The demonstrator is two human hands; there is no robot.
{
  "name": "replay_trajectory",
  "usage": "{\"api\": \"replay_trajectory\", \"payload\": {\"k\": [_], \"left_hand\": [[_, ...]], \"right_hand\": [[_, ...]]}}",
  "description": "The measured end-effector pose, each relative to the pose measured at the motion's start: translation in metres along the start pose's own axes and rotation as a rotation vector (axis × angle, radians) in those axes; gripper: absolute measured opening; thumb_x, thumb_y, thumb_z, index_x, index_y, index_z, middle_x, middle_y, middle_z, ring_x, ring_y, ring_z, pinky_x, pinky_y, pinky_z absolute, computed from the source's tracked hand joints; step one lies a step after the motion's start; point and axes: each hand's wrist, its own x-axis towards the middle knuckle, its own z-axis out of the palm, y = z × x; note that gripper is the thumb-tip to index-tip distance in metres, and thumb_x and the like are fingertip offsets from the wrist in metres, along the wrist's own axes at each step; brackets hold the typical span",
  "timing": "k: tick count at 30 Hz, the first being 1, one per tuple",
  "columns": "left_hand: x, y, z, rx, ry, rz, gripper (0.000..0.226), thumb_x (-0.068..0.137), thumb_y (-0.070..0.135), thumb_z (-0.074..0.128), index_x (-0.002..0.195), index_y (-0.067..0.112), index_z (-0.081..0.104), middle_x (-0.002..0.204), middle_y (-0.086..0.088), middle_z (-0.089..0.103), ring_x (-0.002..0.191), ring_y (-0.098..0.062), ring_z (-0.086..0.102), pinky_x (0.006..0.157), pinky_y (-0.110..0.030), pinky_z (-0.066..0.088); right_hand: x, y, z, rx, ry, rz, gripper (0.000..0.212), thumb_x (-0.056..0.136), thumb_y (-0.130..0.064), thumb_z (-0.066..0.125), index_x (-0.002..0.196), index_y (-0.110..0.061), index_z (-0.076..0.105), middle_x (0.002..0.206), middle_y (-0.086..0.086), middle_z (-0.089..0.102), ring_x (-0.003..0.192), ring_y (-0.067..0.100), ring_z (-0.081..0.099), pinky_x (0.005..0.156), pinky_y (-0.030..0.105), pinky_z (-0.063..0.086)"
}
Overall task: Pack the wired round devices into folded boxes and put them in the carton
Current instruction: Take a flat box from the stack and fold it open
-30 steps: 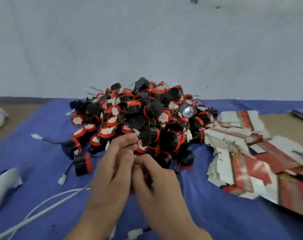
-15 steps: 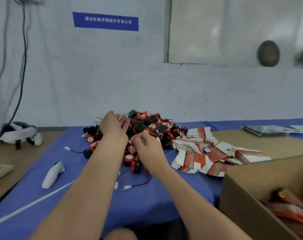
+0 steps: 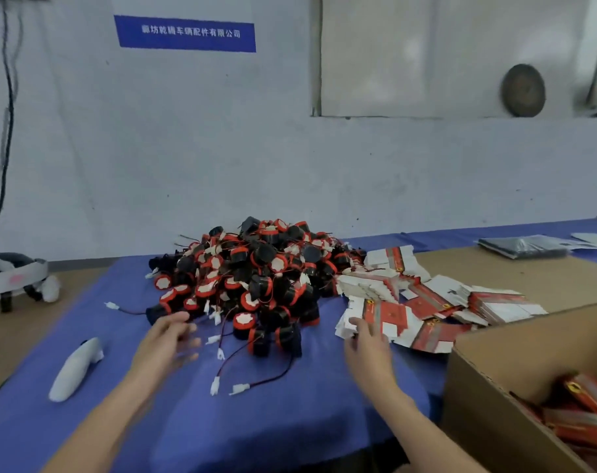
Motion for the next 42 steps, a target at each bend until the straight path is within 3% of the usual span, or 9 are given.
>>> {"api": "replay_trajectory", "payload": {"k": [5, 10, 21, 25, 27, 29, 33, 38, 42], "left_hand": [[0.013, -0.031, 0.051, 0.062, -0.167, 0.095, 0.016, 0.103, 0.011, 0.051, 0.107, 0.018, 0.065, 0.096, -0.007, 0.070, 0.071, -0.018, 0.068, 0.061, -0.031, 0.057], [0.032, -0.027, 0.139, 0.150, -0.369, 0.249, 0.020, 0.105, 0.007, 0.044, 0.108, 0.020, 0.058, 0.100, -0.005, 0.064, 0.071, -0.012, 0.064, 0.062, -0.024, 0.055], [0.033, -0.058, 0.147, 0.217, -0.396, 0.334, 0.025, 0.104, 0.008, 0.043, 0.107, 0.027, 0.059, 0.091, 0.010, 0.064, 0.069, -0.009, 0.063, 0.066, -0.022, 0.055], [0.034, -0.057, 0.135, 0.196, -0.357, 0.341, 0.027, 0.104, 0.009, 0.044, 0.106, 0.031, 0.060, 0.090, 0.011, 0.065, 0.073, -0.011, 0.065, 0.067, -0.024, 0.055], [0.035, -0.052, 0.129, 0.164, -0.329, 0.362, 0.030, 0.104, 0.012, 0.045, 0.102, 0.037, 0.061, 0.092, 0.012, 0.065, 0.075, -0.010, 0.065, 0.068, -0.022, 0.054], [0.036, -0.045, 0.121, 0.110, -0.289, 0.391, 0.027, 0.104, 0.019, 0.049, 0.100, 0.042, 0.062, 0.097, 0.012, 0.067, 0.082, -0.007, 0.067, 0.072, -0.021, 0.054], [0.047, -0.028, 0.097, -0.007, -0.303, 0.381, 0.024, 0.097, 0.048, 0.052, 0.117, 0.040, 0.063, 0.120, 0.013, 0.067, 0.113, -0.004, 0.064, 0.095, -0.027, 0.050], [0.053, -0.012, 0.082, -0.216, -0.413, -0.012, 0.066, 0.093, 0.066, 0.031, 0.124, 0.021, 0.067, 0.104, 0.001, 0.076, 0.096, -0.018, 0.072, 0.088, -0.039, 0.051], [0.039, -0.024, 0.075, -0.132, -0.417, -0.054, 0.048, 0.078, 0.070, 0.044, 0.091, 0.040, 0.079, 0.103, 0.000, 0.078, 0.095, -0.017, 0.075, 0.068, -0.029, 0.060]], "right_hand": [[0.040, 0.025, 0.030, -0.294, 0.057, 0.006, 0.055, 0.107, -0.036, 0.039, 0.158, -0.022, 0.023, 0.167, 0.008, 0.018, 0.153, 0.029, 0.018, 0.122, 0.041, 0.020], [0.081, 0.023, 0.036, -0.376, -0.030, -0.002, 0.071, 0.106, -0.055, 0.032, 0.162, -0.022, 0.002, 0.170, 0.010, -0.009, 0.156, 0.033, -0.012, 0.123, 0.053, -0.001], [0.078, 0.035, 0.035, -0.375, -0.029, -0.046, 0.037, 0.109, -0.033, 0.037, 0.143, -0.024, 0.047, 0.151, -0.003, 0.045, 0.139, 0.025, 0.039, 0.117, 0.046, 0.025], [0.081, 0.019, 0.018, -0.346, 0.159, -0.076, 0.035, 0.110, -0.027, 0.032, 0.136, -0.022, 0.054, 0.137, 0.002, 0.058, 0.123, 0.031, 0.053, 0.110, 0.044, 0.033], [0.083, 0.001, 0.004, -0.197, 0.397, -0.205, 0.028, 0.108, -0.017, 0.041, 0.124, -0.016, 0.064, 0.115, 0.007, 0.067, 0.104, 0.035, 0.061, 0.095, 0.046, 0.043], [0.079, -0.024, -0.011, 0.201, 0.519, -0.300, 0.026, 0.110, -0.022, 0.041, 0.101, -0.027, 0.065, 0.092, -0.014, 0.067, 0.085, 0.014, 0.062, 0.078, 0.030, 0.048], [0.067, -0.075, -0.024, 0.869, 0.350, -0.284, 0.043, 0.109, -0.030, 0.042, 0.071, -0.044, 0.055, 0.067, -0.033, 0.057, 0.064, -0.011, 0.052, 0.057, 0.004, 0.038], [0.062, -0.087, 0.007, 1.200, -0.101, -0.029, 0.047, 0.106, -0.035, 0.051, 0.069, -0.051, 0.075, 0.077, -0.021, 0.075, 0.072, -0.001, 0.071, 0.061, 0.024, 0.058], [0.052, -0.090, 0.044, 1.157, -0.241, 0.098, 0.036, 0.105, -0.041, 0.049, 0.083, -0.041, 0.077, 0.080, -0.013, 0.076, 0.073, 0.003, 0.072, 0.061, 0.024, 0.059]]}}
